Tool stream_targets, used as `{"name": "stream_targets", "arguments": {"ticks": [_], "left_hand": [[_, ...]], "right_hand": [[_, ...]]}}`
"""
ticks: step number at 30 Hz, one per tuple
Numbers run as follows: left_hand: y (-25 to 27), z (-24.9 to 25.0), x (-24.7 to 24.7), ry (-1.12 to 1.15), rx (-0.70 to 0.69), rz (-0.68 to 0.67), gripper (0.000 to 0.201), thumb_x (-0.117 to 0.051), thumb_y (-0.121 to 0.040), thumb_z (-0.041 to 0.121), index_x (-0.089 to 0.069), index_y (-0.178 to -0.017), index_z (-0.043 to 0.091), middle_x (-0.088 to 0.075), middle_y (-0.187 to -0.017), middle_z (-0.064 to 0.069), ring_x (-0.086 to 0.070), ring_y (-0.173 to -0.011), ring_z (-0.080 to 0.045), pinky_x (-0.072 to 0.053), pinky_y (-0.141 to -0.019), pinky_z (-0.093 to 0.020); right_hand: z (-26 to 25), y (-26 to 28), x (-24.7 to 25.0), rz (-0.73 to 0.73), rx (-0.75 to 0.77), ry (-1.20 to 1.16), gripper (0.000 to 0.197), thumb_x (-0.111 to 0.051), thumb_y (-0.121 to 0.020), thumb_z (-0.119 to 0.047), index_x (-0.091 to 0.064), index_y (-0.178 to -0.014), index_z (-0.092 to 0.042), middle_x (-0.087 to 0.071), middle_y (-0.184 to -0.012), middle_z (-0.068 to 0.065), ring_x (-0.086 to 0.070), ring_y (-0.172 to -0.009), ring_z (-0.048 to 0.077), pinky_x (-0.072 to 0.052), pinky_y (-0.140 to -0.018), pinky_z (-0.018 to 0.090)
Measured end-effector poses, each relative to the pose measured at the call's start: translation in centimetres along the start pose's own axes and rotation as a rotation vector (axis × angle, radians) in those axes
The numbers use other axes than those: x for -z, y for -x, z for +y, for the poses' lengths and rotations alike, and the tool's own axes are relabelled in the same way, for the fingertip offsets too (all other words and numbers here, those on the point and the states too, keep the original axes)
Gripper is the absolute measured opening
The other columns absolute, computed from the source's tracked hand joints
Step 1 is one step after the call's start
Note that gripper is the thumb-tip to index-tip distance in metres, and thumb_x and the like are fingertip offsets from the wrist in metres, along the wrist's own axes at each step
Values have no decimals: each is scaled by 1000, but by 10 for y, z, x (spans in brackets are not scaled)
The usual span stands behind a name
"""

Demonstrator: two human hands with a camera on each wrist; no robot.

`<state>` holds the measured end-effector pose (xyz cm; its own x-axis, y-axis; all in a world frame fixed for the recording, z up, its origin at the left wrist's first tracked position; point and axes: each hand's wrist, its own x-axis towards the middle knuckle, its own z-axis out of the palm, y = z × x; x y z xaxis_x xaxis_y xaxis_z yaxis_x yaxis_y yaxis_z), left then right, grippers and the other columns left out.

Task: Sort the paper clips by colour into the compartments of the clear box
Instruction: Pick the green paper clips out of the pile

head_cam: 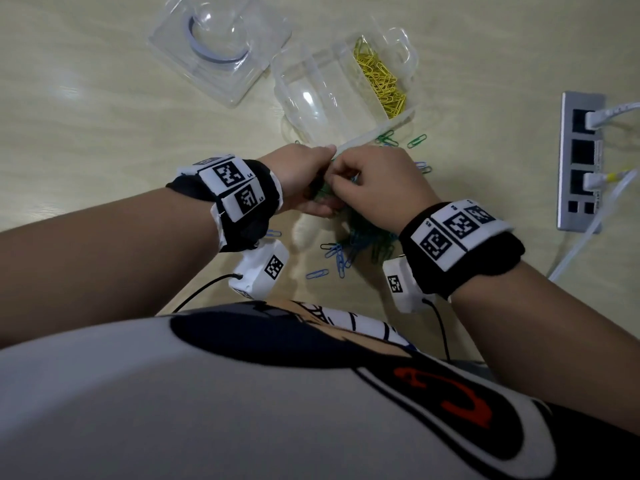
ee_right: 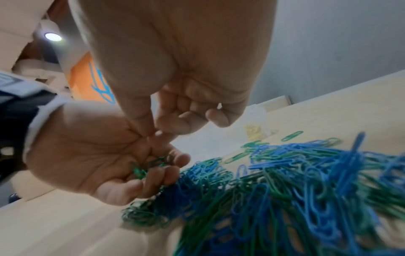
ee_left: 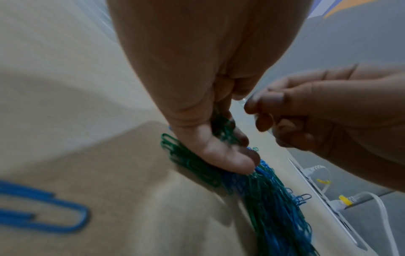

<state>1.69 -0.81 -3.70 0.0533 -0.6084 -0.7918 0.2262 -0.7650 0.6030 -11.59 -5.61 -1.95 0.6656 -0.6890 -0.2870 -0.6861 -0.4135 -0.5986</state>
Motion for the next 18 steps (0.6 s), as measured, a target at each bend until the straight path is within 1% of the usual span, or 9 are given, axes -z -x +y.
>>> {"name": "stream_targets", "arguments": {"ticks": [2,3,5,7,9,11,13,15,18], "left_hand": [[1,0,1,-23,12,-19,43,-35,-102,36,-61,-90,4,-60,-75,-12,-61,-64,-19,-58,-71,-33],[2,0,3,-41,21,-26,46,-32,-103,37,-61,-88,5,-60,-73,-10,-60,-63,-18,-57,-69,-31],[4,1,5,-69,33,-29,48,-30,-103,38,-60,-87,5,-59,-70,-8,-59,-62,-16,-57,-68,-29],[5,1,8,-86,38,-26,48,-29,-103,38,-60,-86,6,-58,-70,-8,-57,-62,-16,-56,-66,-28],[6,2,10,-95,39,-18,48,-29,-104,37,-60,-85,6,-57,-69,-8,-57,-61,-16,-56,-65,-27],[5,2,13,-96,35,-9,48,-29,-104,37,-60,-84,5,-58,-69,-8,-57,-61,-16,-55,-65,-28],[4,2,14,-97,30,2,48,-30,-103,37,-60,-85,5,-58,-69,-8,-57,-61,-16,-56,-66,-28],[3,1,15,-101,25,23,48,-30,-103,37,-60,-84,5,-58,-69,-9,-57,-60,-16,-56,-65,-28],[2,1,19,-95,17,58,49,-31,-103,38,-60,-83,5,-59,-70,-9,-58,-60,-17,-55,-62,-27]], "right_hand": [[6,-7,-2,108,-46,-19,15,-55,-88,-27,-69,-89,-24,-69,-90,-3,-61,-83,16,-49,-77,30],[10,-11,-4,141,-71,19,18,-52,-90,-25,-69,-94,-22,-67,-95,1,-61,-87,19,-49,-80,32],[19,-19,-7,124,-71,133,25,-48,-92,-20,-67,-109,-22,-61,-110,5,-58,-98,23,-47,-85,36],[22,-26,-9,103,-28,207,30,-47,-93,-18,-62,-118,-22,-56,-118,5,-56,-103,25,-47,-87,39],[23,-31,-10,131,5,230,30,-48,-93,-19,-61,-119,-21,-55,-119,7,-56,-104,28,-47,-87,43],[24,-35,-14,121,16,271,28,-51,-93,-21,-63,-117,-19,-55,-117,9,-54,-106,30,-47,-87,44],[24,-37,-17,82,24,353,26,-52,-92,-18,-62,-115,-16,-55,-114,10,-54,-105,32,-47,-84,43],[23,-39,-18,55,34,426,22,-49,-92,-14,-62,-111,-13,-56,-109,11,-54,-102,33,-44,-81,41],[20,-36,-11,60,9,444,21,-49,-93,-22,-63,-108,-15,-59,-108,10,-56,-100,32,-43,-81,40]]}}
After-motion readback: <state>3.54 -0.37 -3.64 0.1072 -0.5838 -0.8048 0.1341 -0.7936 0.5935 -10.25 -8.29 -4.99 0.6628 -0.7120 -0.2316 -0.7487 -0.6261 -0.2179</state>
